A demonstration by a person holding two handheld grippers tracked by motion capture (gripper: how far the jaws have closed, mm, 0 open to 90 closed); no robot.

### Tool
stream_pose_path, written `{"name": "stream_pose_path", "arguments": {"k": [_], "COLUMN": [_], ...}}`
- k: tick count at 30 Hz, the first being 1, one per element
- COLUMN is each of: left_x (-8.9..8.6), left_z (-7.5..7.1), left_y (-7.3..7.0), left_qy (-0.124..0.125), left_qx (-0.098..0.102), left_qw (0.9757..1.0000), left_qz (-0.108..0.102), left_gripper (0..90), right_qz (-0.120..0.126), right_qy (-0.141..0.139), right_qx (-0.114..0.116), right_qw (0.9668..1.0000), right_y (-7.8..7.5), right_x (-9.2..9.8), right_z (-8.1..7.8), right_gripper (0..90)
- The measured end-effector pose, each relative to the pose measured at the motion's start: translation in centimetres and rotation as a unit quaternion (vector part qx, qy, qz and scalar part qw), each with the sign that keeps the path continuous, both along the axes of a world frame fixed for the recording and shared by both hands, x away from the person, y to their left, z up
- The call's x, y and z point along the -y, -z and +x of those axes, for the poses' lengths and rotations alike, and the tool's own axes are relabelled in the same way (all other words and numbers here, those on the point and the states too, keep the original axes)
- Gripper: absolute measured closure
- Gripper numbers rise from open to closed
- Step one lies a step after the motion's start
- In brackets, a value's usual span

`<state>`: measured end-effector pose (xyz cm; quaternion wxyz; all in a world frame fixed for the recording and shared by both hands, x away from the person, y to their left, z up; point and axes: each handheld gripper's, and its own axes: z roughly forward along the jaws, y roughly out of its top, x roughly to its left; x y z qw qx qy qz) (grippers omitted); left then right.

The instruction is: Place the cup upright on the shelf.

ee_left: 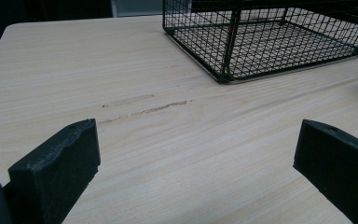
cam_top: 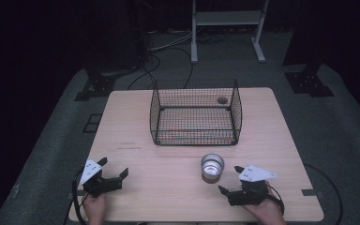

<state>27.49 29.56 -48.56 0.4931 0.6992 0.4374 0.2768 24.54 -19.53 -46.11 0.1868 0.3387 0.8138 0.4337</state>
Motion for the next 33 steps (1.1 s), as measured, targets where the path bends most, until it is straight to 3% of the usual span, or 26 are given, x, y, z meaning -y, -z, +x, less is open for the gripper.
{"name": "stream_pose_path", "arguments": {"k": [9, 19, 23, 33], "left_x": [0.0, 0.0, 0.0, 0.0], "left_z": [0.0, 0.0, 0.0, 0.0], "left_y": [0.0, 0.0, 0.0, 0.0], "left_qy": [0.000, 0.001, 0.001, 0.003], "left_qx": [0.001, 0.001, 0.001, 0.001], "left_qw": [1.0000, 1.0000, 1.0000, 1.0000], "left_qz": [0.000, 0.002, 0.002, 0.005], "left_gripper": [0.0, 0.0, 0.0, 0.0], "right_qz": [-0.014, 0.001, 0.013, 0.032], "right_qy": [0.016, 0.015, 0.017, 0.011], "right_qx": [0.009, 0.005, -0.010, -0.022], "right_qw": [0.9997, 0.9999, 0.9997, 0.9992], "right_y": [0.4, 0.5, 0.8, 0.9], "right_x": [-1.3, -2.2, -2.6, -3.5], "right_z": [0.9, 2.0, 2.8, 4.0], "right_gripper": [9.0, 9.0, 9.0, 9.0]}}
